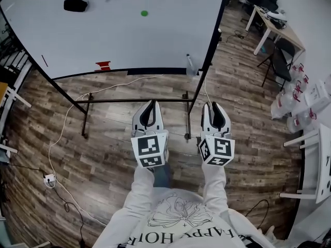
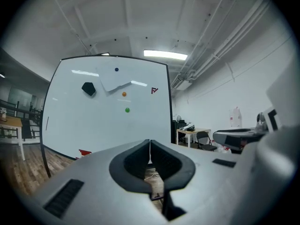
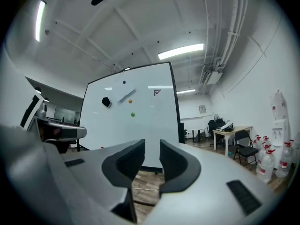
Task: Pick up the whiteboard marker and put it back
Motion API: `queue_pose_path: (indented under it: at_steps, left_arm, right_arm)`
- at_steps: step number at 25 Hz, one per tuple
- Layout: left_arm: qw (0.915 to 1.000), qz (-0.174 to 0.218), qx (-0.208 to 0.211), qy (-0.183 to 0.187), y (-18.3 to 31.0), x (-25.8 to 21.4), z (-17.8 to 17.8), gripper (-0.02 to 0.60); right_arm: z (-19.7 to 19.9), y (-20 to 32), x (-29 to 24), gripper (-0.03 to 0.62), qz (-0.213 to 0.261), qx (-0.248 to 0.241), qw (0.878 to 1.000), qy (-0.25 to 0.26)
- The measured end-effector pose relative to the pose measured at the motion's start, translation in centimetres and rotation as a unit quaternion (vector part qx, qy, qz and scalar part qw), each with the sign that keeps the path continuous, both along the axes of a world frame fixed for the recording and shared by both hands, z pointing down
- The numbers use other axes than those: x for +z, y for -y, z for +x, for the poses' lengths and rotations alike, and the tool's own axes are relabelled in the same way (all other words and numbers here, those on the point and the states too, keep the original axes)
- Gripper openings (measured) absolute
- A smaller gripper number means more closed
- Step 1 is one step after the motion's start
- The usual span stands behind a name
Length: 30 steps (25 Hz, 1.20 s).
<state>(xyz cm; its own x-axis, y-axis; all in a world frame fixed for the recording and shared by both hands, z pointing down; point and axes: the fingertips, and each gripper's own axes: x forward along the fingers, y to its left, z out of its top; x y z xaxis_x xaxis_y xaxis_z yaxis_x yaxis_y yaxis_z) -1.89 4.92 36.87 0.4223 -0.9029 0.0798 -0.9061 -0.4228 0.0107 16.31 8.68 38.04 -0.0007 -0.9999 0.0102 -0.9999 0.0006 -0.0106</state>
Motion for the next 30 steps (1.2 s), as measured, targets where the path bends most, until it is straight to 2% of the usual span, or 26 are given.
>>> queue_pose_path:
  at_steps: [8,14,24,30]
  left_arm:
    - [0.9996,0.006,0.027,0.005,12.1,-1.2,1.7,0.006]
    - [0.9993,-0.007,0.037,0.005,19.3,-0.3,1.9,0.006]
    - [0.9984,-0.048,0.026,0.014,26.4,3.3,1.5,0.006]
    - [0.9974,-0.067,0.021,0.018,29.0,5.0,3.2,0.006]
  right_arm:
    - [1.0,12.4,-1.3,0.115,0.004,0.011,1.0,-0.007]
    - [0.8,19.9,-0.4,0.132,-0.013,0.012,1.0,-0.019]
    - [1.3,27.2,3.8,0.14,-0.064,-0.001,0.998,-0.013]
    - [3.3,29.9,5.7,0.14,-0.088,-0.003,0.996,-0.012]
